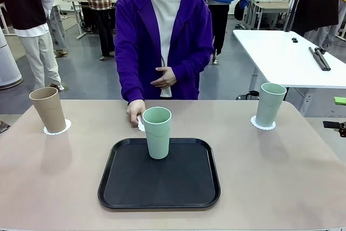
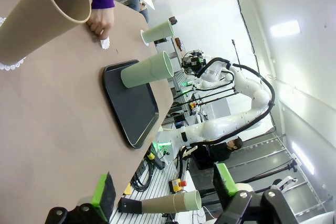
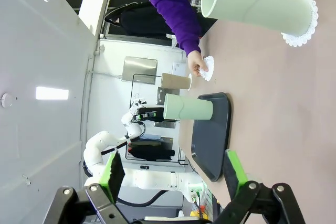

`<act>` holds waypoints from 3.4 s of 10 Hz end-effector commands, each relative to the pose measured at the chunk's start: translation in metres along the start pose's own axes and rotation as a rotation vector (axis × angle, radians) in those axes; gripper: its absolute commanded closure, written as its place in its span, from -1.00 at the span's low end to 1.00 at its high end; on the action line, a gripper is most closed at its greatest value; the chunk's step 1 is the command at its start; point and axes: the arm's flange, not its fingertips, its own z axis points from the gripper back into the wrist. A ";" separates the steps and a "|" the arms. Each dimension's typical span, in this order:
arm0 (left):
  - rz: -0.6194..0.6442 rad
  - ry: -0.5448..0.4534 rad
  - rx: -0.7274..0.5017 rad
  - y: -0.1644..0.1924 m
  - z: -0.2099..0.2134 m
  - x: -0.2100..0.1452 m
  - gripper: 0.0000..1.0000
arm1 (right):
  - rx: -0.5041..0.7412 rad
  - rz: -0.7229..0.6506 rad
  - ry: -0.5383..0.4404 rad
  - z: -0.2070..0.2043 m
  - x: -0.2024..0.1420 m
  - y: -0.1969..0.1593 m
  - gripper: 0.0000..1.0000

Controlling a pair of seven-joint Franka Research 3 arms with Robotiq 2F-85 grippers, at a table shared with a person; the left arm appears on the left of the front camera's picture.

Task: Place coasters on the table and set cups on them.
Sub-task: Take one Reusable plastic cup from the Flat Tray and place it on a coaster set by the human.

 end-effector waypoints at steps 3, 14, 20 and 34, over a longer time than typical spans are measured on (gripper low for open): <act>-0.005 -0.007 -0.003 -0.002 0.001 -0.001 -1.00 | 0.002 -0.003 -0.001 0.000 -0.001 -0.001 -1.00; -0.005 -0.007 -0.003 -0.002 0.001 -0.001 -1.00 | 0.002 -0.003 -0.001 0.000 -0.001 -0.001 -1.00; -0.005 -0.007 -0.003 -0.002 0.001 -0.001 -1.00 | 0.002 -0.003 -0.001 0.000 -0.001 -0.001 -1.00; -0.005 -0.007 -0.003 -0.002 0.001 -0.001 -1.00 | -0.796 1.223 0.787 -0.318 -0.038 0.247 -1.00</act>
